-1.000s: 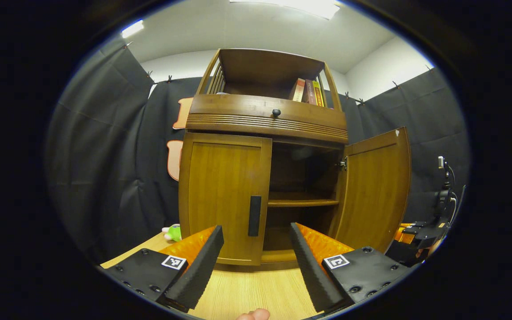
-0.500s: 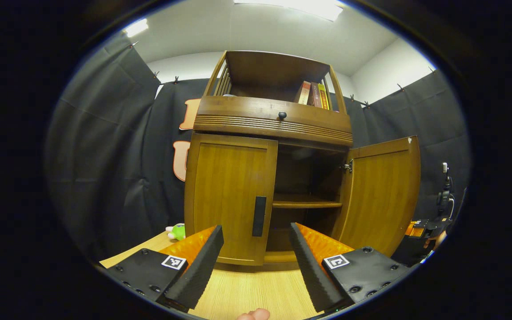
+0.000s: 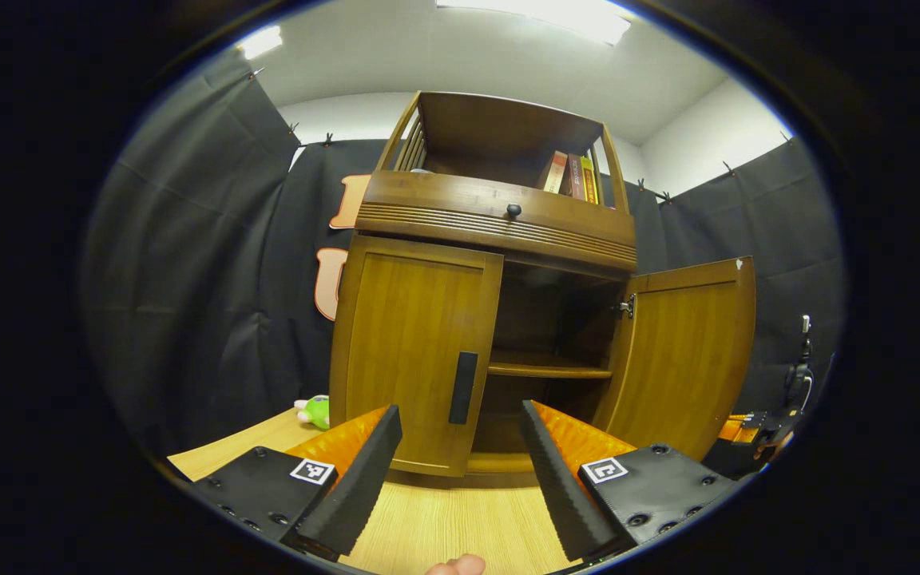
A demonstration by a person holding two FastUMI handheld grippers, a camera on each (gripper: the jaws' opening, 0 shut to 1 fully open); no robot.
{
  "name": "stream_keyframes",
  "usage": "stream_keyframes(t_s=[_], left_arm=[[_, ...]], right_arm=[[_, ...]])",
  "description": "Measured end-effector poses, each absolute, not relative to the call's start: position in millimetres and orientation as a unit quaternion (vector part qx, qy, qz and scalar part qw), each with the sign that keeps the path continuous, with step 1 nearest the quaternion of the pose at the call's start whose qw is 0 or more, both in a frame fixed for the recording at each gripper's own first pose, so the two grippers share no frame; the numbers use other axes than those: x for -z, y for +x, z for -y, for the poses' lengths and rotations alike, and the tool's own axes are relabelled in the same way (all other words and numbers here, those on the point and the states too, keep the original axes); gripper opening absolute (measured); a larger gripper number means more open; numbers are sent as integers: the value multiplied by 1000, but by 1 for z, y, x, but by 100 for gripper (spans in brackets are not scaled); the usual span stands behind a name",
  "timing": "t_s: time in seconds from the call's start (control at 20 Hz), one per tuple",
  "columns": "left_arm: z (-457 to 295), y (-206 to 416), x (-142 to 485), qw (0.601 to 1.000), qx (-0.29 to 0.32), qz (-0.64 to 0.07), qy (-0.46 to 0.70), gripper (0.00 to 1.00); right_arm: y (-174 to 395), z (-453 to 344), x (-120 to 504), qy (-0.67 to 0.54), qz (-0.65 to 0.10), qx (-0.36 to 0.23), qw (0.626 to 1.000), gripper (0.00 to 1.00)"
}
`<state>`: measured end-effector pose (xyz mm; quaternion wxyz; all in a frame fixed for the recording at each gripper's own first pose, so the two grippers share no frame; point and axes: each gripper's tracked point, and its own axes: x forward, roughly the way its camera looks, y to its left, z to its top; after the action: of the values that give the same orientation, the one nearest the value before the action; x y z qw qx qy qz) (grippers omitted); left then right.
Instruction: Open the right door of the double-door shoe cabinet with the right hand, and open the left door with the left hand.
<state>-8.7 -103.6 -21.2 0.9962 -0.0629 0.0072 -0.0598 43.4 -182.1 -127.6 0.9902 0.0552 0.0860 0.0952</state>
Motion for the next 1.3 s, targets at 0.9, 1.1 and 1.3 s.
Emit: stream_keyframes(t_s=[0.9,1.1,1.3], left_arm=[[126,135,63,995,89,-43,10,94],[147,165,78,993,106,-48,4,95],[150,208,93,996,82,-43,17,96]], right_arm=[[-5,89,55,24,-46,19,998,44],[-6,74,63,28,-43,8,999,91],[-12,61,73,45,-58,-14,997,91]])
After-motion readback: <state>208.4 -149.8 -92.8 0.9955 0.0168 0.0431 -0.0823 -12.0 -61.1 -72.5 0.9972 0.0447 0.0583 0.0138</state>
